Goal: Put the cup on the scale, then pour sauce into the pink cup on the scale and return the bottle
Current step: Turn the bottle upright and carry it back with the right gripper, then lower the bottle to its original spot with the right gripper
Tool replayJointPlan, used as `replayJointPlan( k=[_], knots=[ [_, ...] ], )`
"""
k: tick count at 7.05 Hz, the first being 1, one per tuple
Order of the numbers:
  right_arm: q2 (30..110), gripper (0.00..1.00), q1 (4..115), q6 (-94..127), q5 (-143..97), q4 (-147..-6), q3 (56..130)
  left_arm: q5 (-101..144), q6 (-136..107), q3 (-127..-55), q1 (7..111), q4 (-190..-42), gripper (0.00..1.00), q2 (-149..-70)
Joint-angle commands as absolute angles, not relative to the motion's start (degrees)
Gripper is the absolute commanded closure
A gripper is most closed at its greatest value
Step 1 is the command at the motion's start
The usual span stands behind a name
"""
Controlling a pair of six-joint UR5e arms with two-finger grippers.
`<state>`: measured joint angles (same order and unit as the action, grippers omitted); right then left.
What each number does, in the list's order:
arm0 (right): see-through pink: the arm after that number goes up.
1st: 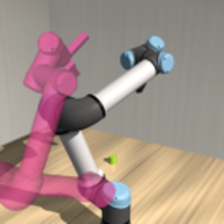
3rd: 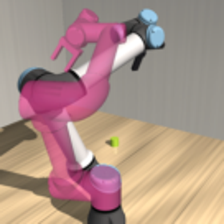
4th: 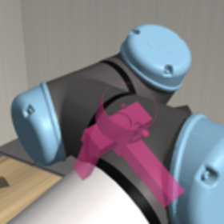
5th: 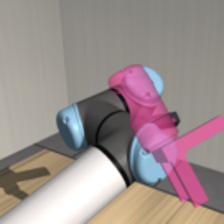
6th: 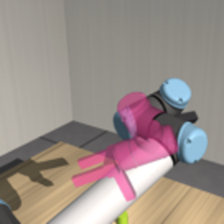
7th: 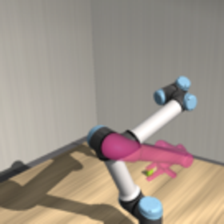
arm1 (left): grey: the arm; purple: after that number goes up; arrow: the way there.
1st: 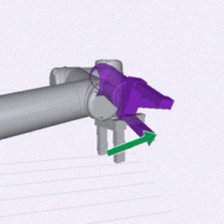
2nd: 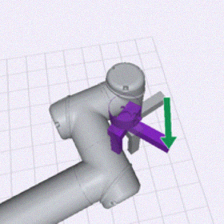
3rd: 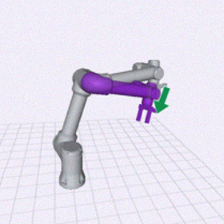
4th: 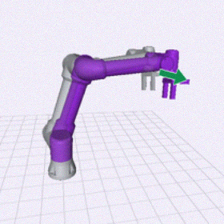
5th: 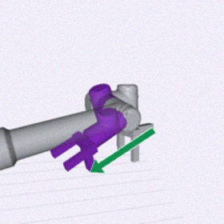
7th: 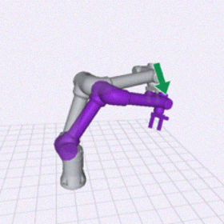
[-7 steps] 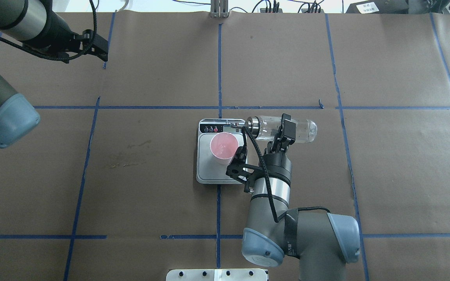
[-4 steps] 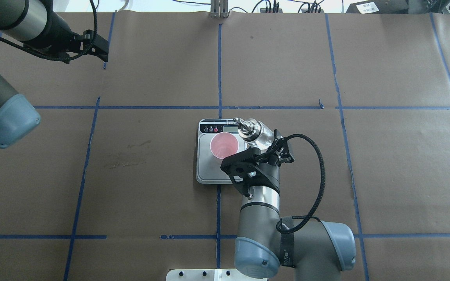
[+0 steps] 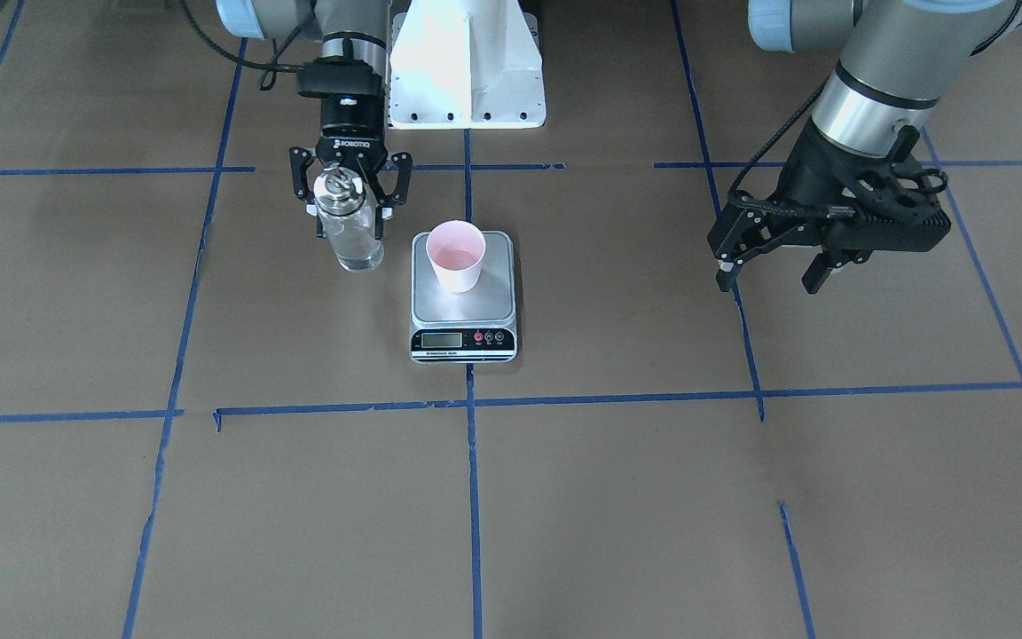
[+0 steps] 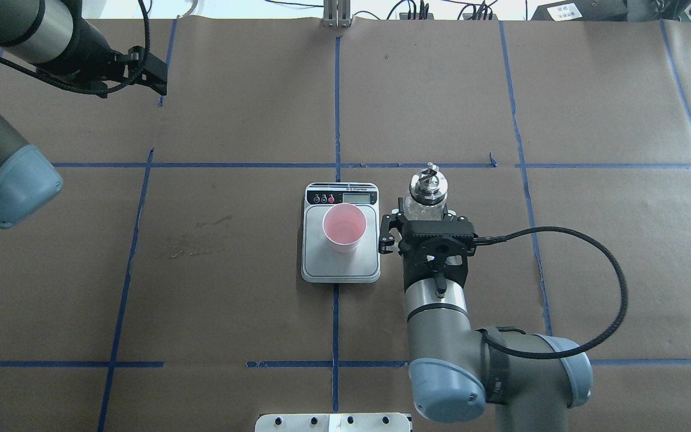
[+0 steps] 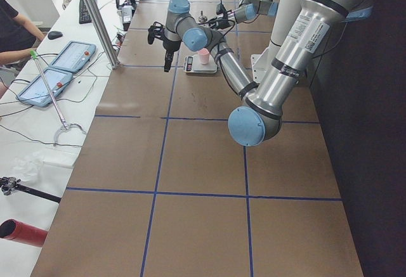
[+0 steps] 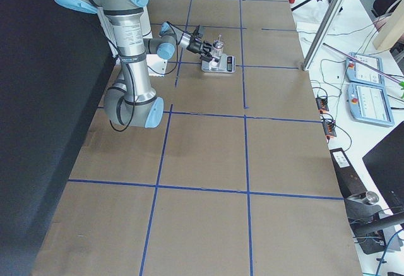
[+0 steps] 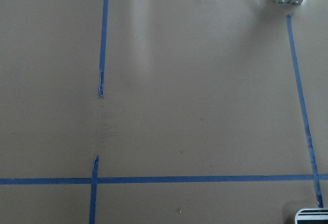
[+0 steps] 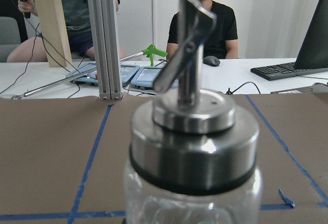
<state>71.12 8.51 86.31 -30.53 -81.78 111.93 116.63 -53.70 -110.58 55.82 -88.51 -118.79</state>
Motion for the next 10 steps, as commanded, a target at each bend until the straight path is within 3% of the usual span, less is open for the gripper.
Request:
replayJointPlan(
  k=[1,3,5,10],
  knots=[
    [79.3,1.00,10.6,88.8,-27.7,-71.0,112.9,116.5,-53.7,-110.5,55.7,-88.5,0.00,-118.9],
    [86.7,1.00,11.2,93.3,-27.2,-63.2,112.2,116.5,-53.7,-110.5,55.7,-88.5,0.00,-118.8],
    [86.7,1.00,10.8,93.4,-22.4,-62.3,104.3,116.5,-53.7,-110.6,55.7,-88.5,0.00,-118.9],
    [89.9,1.00,10.8,93.8,-22.1,-55.3,100.7,116.5,-53.7,-111.0,55.9,-88.4,0.00,-118.8]
  ],
)
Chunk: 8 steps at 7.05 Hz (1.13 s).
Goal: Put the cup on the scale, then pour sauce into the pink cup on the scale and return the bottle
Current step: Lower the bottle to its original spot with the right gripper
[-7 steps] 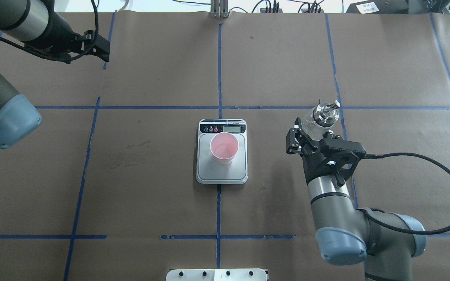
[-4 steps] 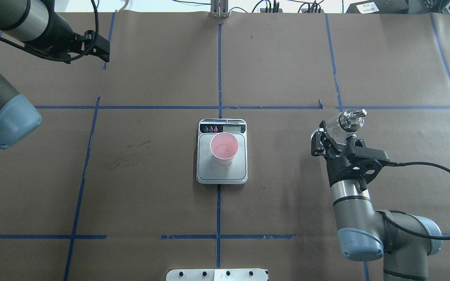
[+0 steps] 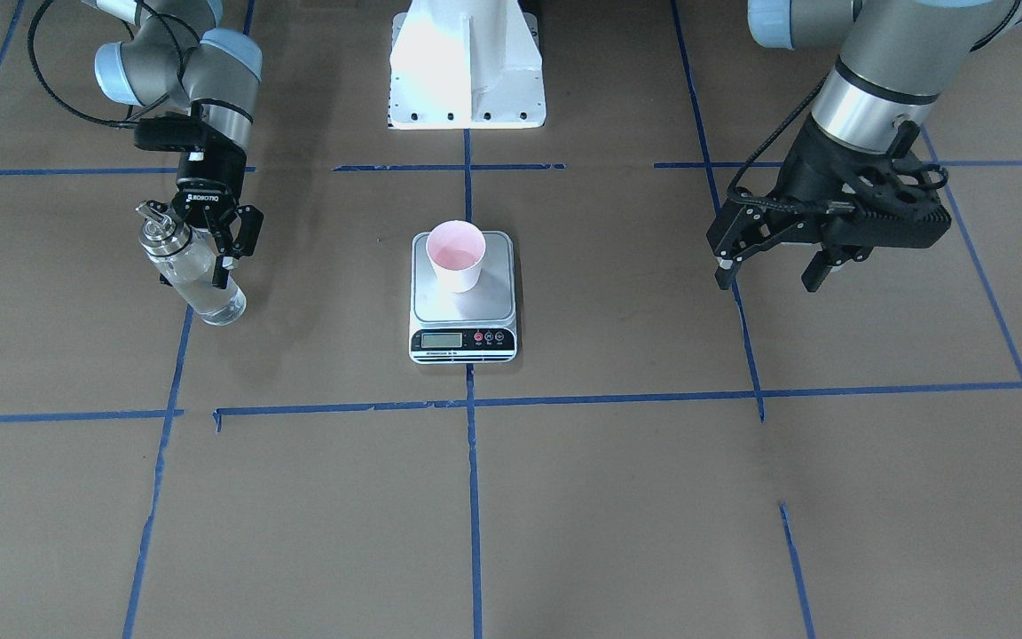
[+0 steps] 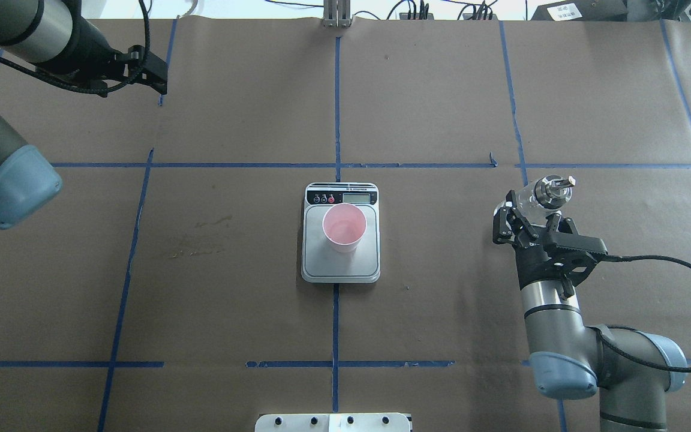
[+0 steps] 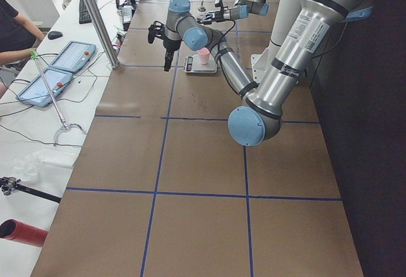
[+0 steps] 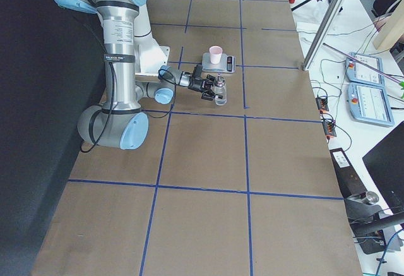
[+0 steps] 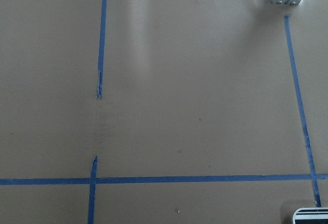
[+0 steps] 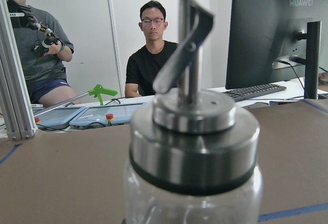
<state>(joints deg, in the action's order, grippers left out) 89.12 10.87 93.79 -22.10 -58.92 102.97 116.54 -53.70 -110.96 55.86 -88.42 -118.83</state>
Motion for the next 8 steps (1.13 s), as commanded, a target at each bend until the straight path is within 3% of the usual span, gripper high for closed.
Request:
replayJointPlan(
  k=[1,8],
  knots=[
    [90.2,1.00,10.9,93.6,-22.1,-54.2,100.3,116.5,-53.7,-111.1,56.1,-88.3,0.00,-118.9],
    [90.2,1.00,10.9,93.5,-22.6,-54.1,98.0,116.5,-53.7,-111.1,56.0,-88.3,0.00,-118.9]
  ],
)
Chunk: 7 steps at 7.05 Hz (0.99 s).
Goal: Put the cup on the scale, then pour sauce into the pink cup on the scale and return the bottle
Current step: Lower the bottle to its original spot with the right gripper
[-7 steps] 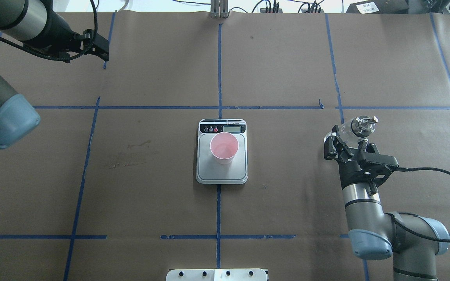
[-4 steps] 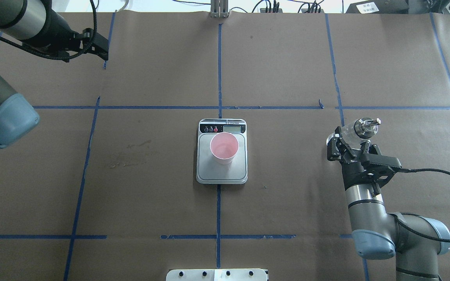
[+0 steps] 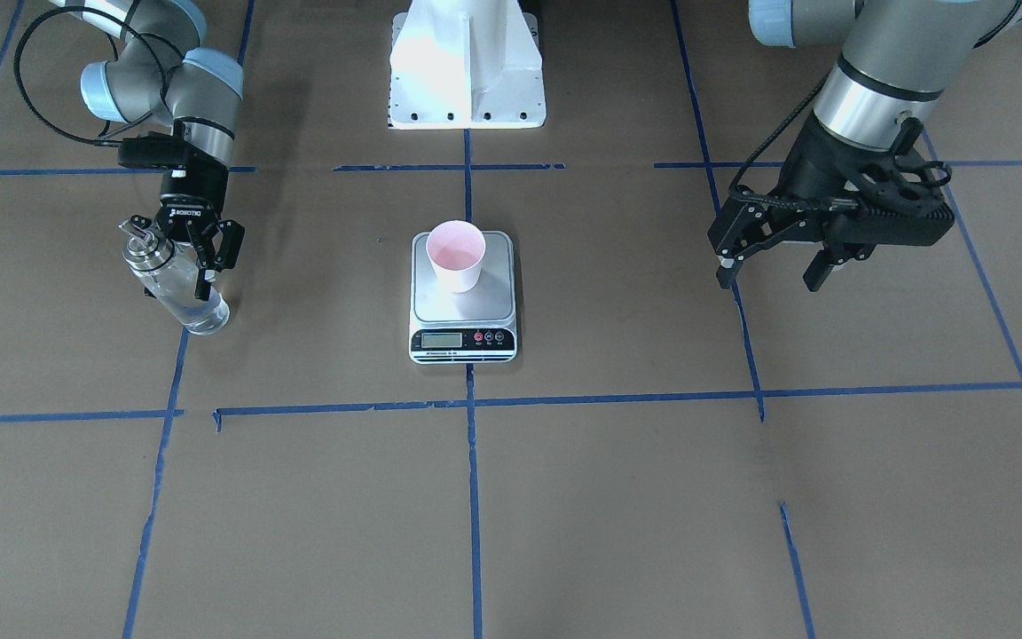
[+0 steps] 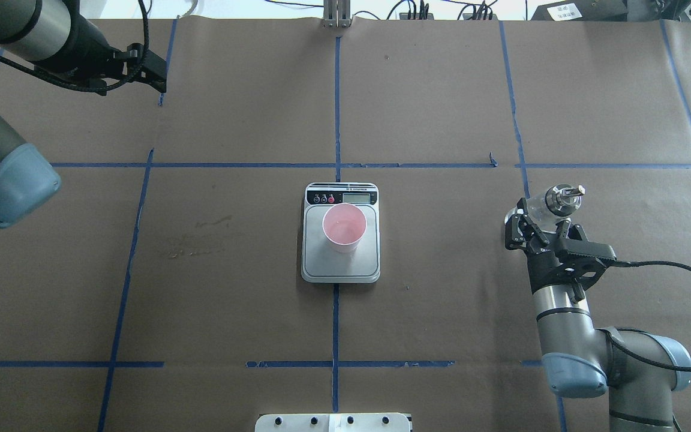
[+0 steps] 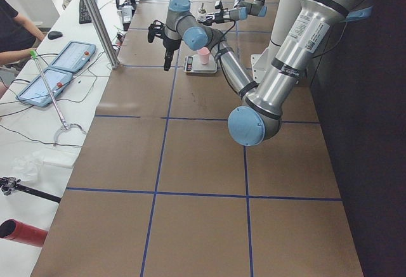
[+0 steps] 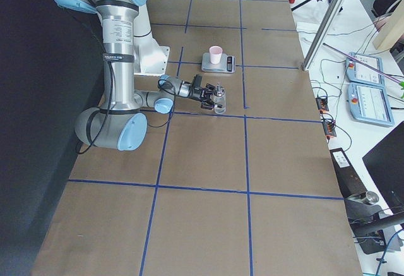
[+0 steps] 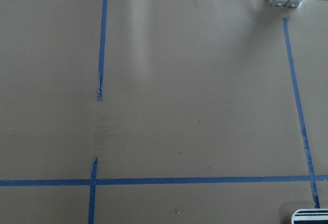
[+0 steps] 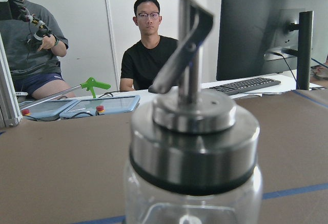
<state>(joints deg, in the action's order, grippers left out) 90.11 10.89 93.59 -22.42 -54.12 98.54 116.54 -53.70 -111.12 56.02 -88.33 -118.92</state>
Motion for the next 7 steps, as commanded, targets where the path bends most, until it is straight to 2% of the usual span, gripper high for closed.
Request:
replayJointPlan(
  k=[1,2,3,7],
  knots=[
    [90.2,1.00,10.9,93.1,-22.6,-54.1,98.4,116.5,-53.7,-111.3,56.0,-88.3,0.00,-118.9],
    [90.3,1.00,10.9,93.0,-22.6,-54.1,98.5,116.5,-53.7,-111.3,56.1,-88.3,0.00,-118.9],
    [90.4,0.02,10.9,92.7,-22.7,-54.2,98.6,116.5,-53.8,-111.4,56.1,-88.3,0.00,-118.9],
    [90.5,0.00,10.0,91.8,-22.7,-54.1,99.1,116.5,-54.3,-111.5,56.1,-88.3,0.00,-119.1]
  ],
)
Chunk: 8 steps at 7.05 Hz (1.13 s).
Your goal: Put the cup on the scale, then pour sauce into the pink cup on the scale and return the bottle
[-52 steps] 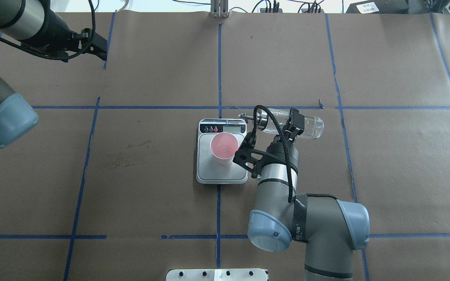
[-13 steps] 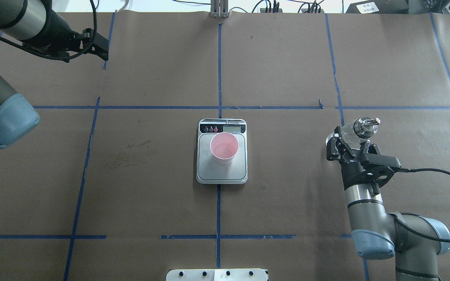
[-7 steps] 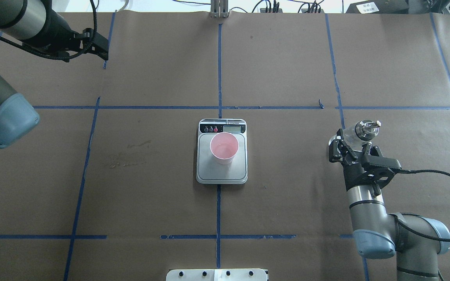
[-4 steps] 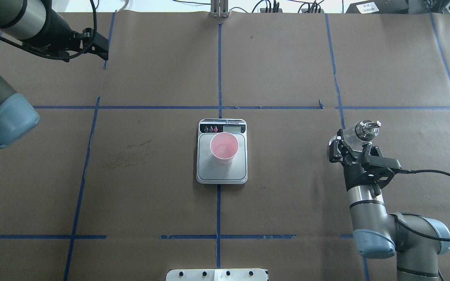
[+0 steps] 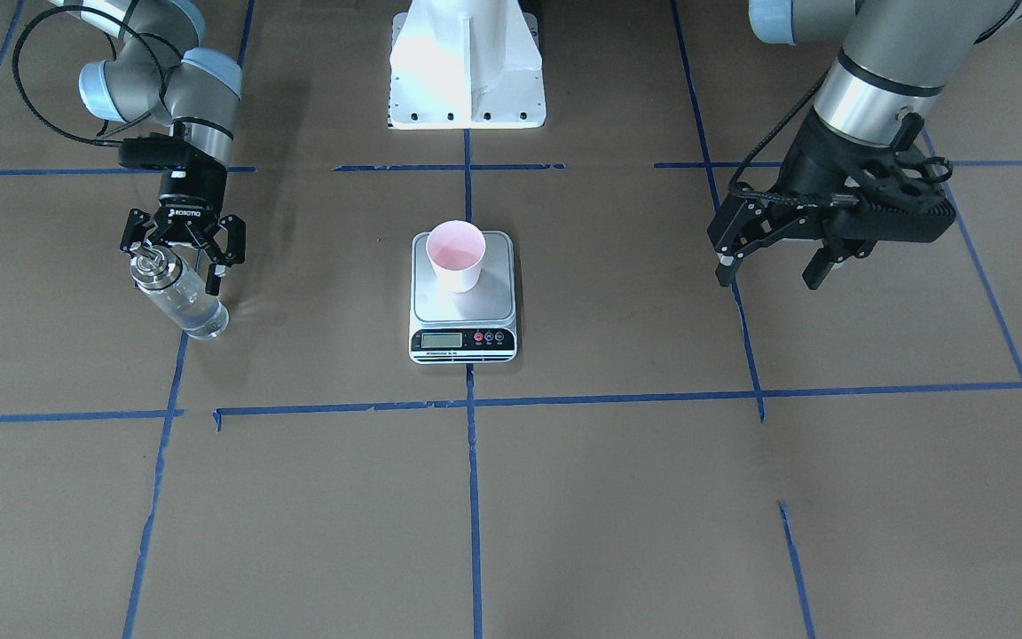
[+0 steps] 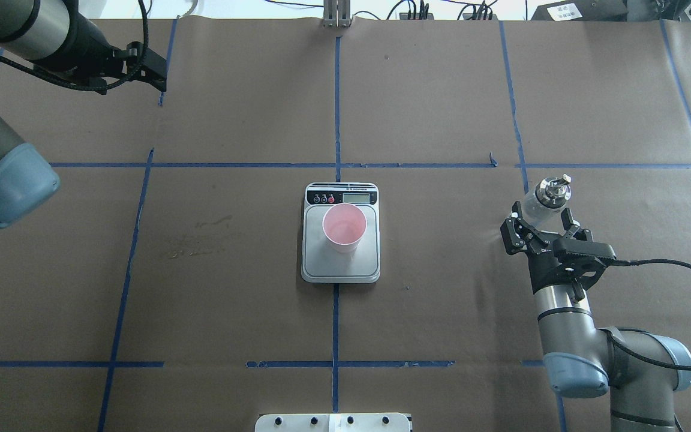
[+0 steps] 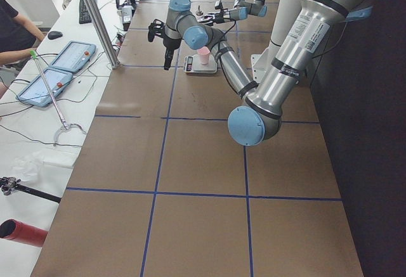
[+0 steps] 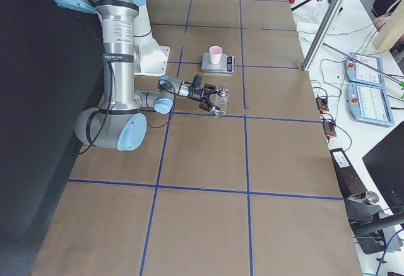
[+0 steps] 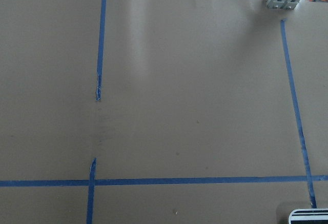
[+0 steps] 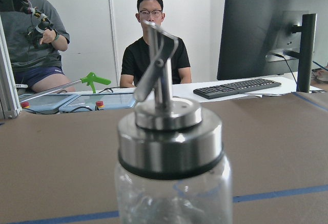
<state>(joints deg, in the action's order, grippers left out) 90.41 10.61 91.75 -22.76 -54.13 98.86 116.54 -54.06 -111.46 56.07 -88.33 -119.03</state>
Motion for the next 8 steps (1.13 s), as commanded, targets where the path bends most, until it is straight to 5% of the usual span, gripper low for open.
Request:
replayJointPlan(
  k=[1,4,8],
  knots=[
    [92.6,0.00,8.5,91.8,-22.4,-54.1,101.2,116.5,-54.3,-111.5,56.1,-88.3,0.00,-119.1],
    [99.3,0.00,1.1,92.4,-19.7,-53.5,105.8,116.5,-54.4,-111.7,56.1,-88.3,0.00,-119.0],
    [118.5,0.00,-3.6,89.7,-26.0,-27.5,104.9,116.5,-54.3,-111.6,56.2,-88.3,0.00,-118.9]
  ],
)
